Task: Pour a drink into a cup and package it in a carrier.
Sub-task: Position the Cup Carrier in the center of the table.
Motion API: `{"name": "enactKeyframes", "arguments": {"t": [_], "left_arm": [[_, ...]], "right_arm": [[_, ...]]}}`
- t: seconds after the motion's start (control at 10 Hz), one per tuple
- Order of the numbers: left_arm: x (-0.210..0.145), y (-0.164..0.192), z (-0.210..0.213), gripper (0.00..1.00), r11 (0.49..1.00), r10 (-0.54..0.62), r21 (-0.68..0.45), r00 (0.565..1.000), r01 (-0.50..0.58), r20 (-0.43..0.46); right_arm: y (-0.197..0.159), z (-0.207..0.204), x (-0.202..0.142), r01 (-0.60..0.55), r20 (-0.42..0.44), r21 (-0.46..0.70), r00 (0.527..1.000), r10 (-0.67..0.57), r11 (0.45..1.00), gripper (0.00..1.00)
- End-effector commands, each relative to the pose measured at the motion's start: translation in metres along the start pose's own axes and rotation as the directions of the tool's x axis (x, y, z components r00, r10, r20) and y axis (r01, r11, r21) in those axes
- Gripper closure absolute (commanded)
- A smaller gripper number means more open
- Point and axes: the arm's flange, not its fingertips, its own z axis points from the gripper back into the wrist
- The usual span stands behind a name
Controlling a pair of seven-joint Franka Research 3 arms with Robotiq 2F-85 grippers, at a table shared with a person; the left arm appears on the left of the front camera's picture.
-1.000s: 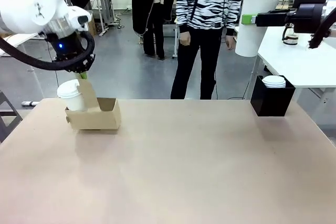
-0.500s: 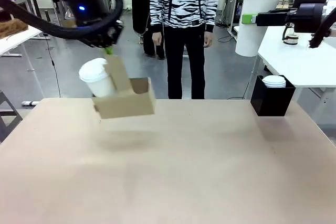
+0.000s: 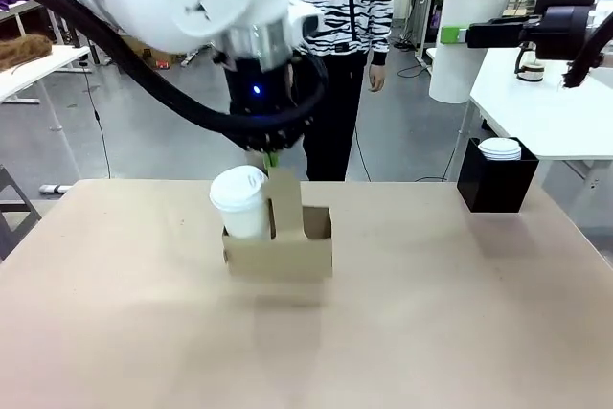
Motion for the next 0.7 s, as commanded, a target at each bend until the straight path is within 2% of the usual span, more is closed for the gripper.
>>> {"name": "enactKeyframes", "arguments": {"t": [0.0, 0.6], "left_arm": [[0.0, -0.013, -0.013, 0.98, 0.998, 0.015, 0.056, 1.0, -0.014, -0.026], [-0.022, -0.044, -0.061, 0.98, 0.997, 0.02, 0.072, 1.0, -0.019, -0.016]], "right_arm": [[-0.001, -0.002, 0.003, -0.013, 0.006, 0.003, 1.0, 0.013, 1.0, 0.19], [-0.001, -0.002, 0.003, -0.013, 0.006, 0.003, 1.0, 0.013, 1.0, 0.19]]}}
